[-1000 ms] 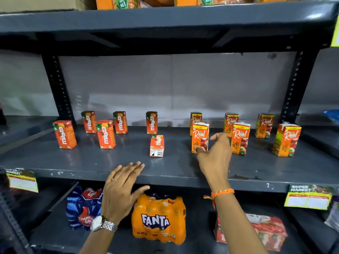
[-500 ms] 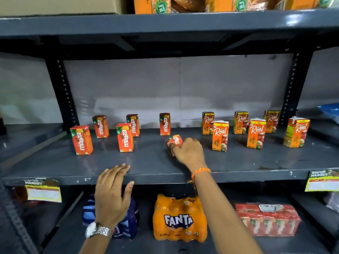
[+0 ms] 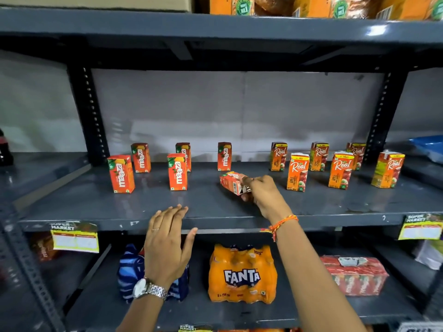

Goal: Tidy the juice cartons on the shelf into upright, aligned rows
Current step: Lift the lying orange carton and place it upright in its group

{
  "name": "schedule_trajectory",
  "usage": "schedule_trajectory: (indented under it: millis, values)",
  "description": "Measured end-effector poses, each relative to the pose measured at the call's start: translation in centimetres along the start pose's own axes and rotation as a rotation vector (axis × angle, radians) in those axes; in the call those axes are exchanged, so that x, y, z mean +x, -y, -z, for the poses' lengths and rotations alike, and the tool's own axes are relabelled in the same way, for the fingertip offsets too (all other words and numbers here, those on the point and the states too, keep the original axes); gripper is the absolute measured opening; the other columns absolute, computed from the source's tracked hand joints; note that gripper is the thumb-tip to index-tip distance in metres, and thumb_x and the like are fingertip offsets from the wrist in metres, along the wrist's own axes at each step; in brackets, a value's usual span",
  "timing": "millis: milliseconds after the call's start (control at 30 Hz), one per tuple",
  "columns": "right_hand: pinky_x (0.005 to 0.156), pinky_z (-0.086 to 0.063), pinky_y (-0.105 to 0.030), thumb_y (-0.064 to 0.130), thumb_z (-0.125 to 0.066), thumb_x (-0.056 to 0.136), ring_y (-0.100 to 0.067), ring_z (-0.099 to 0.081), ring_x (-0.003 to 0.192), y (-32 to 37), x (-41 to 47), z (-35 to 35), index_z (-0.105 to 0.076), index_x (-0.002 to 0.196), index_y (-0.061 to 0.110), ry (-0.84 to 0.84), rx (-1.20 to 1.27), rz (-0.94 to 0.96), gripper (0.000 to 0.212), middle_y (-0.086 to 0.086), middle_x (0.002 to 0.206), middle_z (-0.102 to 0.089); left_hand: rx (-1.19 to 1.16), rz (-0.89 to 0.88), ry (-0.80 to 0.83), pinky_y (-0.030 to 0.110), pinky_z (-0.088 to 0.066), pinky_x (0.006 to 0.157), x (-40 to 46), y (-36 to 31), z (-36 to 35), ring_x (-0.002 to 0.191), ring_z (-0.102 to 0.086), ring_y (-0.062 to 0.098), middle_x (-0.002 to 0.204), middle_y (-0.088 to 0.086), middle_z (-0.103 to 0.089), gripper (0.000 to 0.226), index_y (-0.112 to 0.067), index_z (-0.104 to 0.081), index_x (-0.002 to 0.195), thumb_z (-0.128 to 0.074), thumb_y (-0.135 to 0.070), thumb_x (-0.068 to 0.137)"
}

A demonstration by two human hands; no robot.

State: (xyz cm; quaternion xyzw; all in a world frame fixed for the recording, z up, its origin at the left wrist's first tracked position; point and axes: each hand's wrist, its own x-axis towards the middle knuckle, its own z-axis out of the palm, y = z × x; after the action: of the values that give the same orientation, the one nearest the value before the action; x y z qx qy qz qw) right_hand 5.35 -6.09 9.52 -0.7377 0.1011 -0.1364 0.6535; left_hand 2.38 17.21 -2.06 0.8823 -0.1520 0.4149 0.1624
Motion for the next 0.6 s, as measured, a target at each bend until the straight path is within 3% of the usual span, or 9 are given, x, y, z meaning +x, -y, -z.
schedule_trajectory:
  millis: [100, 200, 267, 367, 600]
  values:
    - [0.053, -0.051, -0.026, 0.015, -0.059, 0.095, -0.023, -0.060, 0.070, 0.8, -1.6, 0.1, -0.057, 0.103, -0.005, 0.083, 0.363, -0.070, 0.022, -0.018, 0.094, -0.066, -0.024, 0.004, -0.010, 0.044, -0.031, 0.117, 0.1, 0.0, -0.2, 0.127, -0.053, 0.023, 0.134, 0.004, -0.061, 0.051, -0.013, -0.058, 0.131, -0.041, -0.047, 0.097]
    - [0.069, -0.058, -0.029, 0.011, -0.056, 0.096, -0.021, -0.066, 0.082, 1.6, -3.7, 0.2, -0.051, 0.118, -0.001, 0.111, 0.540, -0.020, 0.026, -0.013, 0.103, -0.063, -0.036, -0.002, -0.028, 0.044, -0.031, 0.117, 0.0, 0.0, -0.2, 0.126, -0.054, 0.024, 0.133, 0.004, -0.062, 0.051, -0.012, -0.058, 0.131, -0.042, -0.046, 0.097]
    - [0.078, -0.060, -0.031, 0.012, -0.056, 0.096, -0.022, -0.068, 0.093, 2.0, -5.0, 0.1, -0.053, 0.121, 0.006, 0.104, 0.534, 0.086, 0.026, -0.011, 0.112, -0.064, -0.042, -0.007, -0.034, 0.044, -0.031, 0.117, 0.0, 0.0, -0.2, 0.126, -0.054, 0.024, 0.132, 0.004, -0.062, 0.050, -0.013, -0.058, 0.131, -0.043, -0.046, 0.096]
    - [0.076, -0.060, -0.027, 0.022, -0.059, 0.093, -0.023, -0.069, 0.105, 2.8, -6.7, -0.2, -0.054, 0.131, 0.012, 0.050, 0.421, 0.263, 0.040, -0.008, 0.123, -0.064, -0.038, -0.016, -0.032, 0.043, -0.030, 0.117, 0.0, 0.2, -0.3, 0.126, -0.054, 0.024, 0.132, 0.004, -0.061, 0.049, -0.013, -0.057, 0.131, -0.046, -0.045, 0.095]
    - [0.077, -0.059, -0.024, 0.032, -0.060, 0.089, -0.022, -0.067, 0.109, 3.6, -11.0, -0.6, -0.047, 0.142, 0.018, -0.057, 0.319, 0.583, 0.056, -0.001, 0.126, -0.063, -0.024, -0.022, -0.015, 0.042, -0.029, 0.118, 0.0, 0.5, -0.4, 0.128, -0.053, 0.023, 0.134, 0.003, -0.060, 0.050, -0.015, -0.057, 0.133, -0.044, -0.046, 0.096]
